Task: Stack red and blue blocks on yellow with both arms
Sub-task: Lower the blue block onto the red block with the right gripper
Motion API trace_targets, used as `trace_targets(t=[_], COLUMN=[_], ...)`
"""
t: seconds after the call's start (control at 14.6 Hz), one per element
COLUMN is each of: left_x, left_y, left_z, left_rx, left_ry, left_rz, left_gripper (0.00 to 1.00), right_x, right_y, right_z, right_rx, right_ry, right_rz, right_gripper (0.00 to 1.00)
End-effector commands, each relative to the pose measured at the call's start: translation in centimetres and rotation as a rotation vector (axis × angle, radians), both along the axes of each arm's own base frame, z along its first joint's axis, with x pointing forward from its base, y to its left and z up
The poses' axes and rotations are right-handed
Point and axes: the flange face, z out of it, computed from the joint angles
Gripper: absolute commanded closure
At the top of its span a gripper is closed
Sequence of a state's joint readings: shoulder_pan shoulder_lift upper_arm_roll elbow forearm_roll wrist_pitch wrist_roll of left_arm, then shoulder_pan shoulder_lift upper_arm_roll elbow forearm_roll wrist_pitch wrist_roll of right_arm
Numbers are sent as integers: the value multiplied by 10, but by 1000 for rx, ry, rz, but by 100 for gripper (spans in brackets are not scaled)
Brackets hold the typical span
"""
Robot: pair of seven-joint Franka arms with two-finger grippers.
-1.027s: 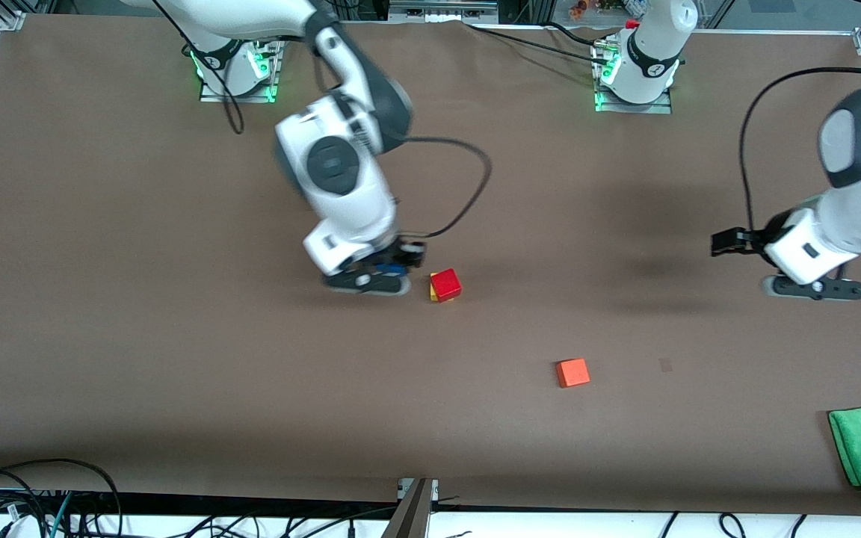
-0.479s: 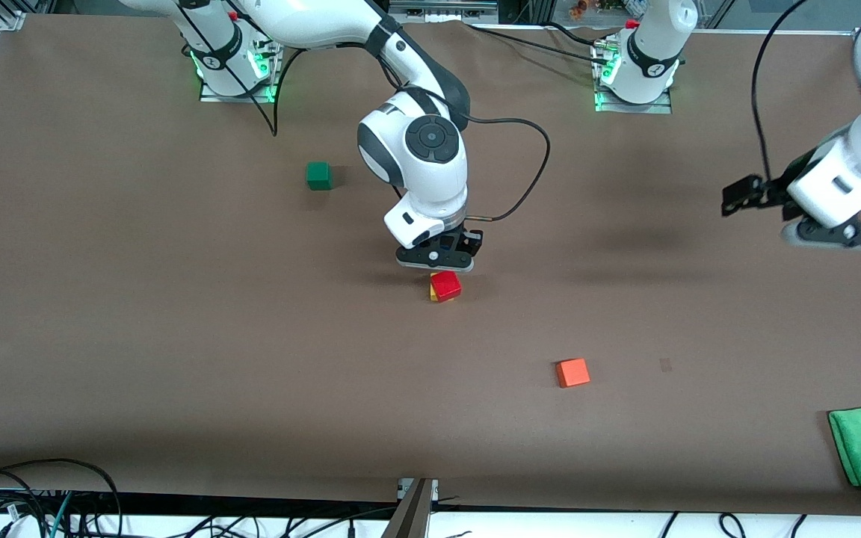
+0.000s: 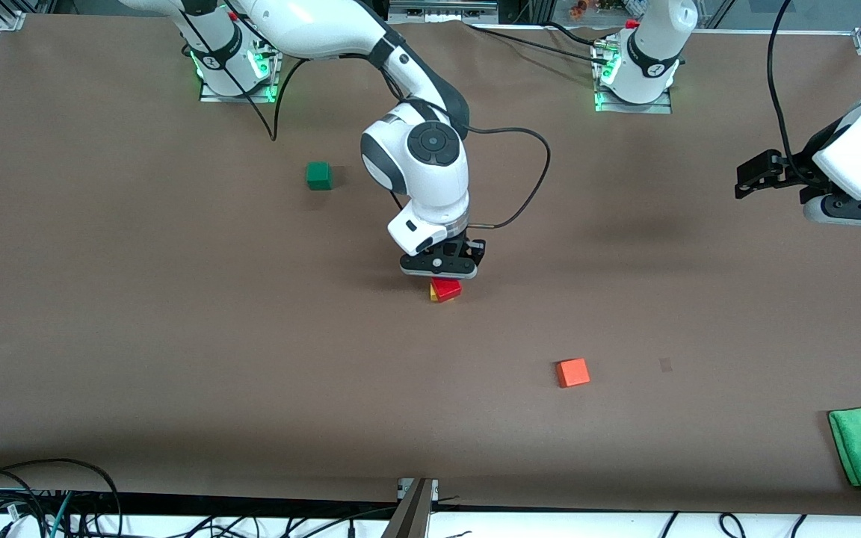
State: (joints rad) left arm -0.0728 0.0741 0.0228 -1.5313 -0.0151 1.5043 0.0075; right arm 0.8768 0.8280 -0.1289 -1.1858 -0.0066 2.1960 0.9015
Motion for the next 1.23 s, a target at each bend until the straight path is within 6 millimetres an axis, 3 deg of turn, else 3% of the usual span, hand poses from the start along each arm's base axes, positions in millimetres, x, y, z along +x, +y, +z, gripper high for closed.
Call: trace_targets(t=[0.0, 0.14, 0.41, 0.82, 0.96, 1.1, 1.16], left_x=[2, 2, 1, 2, 4, 7, 7], left_y=[-3, -4, -4, -4, -5, -5, -5], left_z=[27, 30, 40, 26, 23, 17, 16], left_rx=[-7, -7, -10, -5, -5, -2, -2], left_ry=[-18, -21, -42, 5, 11, 19, 23], left_rz=[9, 7, 8, 11, 10, 10, 10], left_gripper=[0, 0, 0, 0, 0, 0, 0], right_x=[3, 5, 7, 8, 8, 8, 8], right_y=[5, 3, 2, 2, 2, 3, 3], right_z=[4, 2, -2, -15, -13, -10, -8], right_rx=[-17, -22, -30, -31, -29, -26, -24], right_ry=[-39, -42, -44, -45, -47, -50, -53], right_rz=[11, 15, 14, 6, 8, 8, 8], right_gripper=[79, 78, 67, 59, 41, 0, 0])
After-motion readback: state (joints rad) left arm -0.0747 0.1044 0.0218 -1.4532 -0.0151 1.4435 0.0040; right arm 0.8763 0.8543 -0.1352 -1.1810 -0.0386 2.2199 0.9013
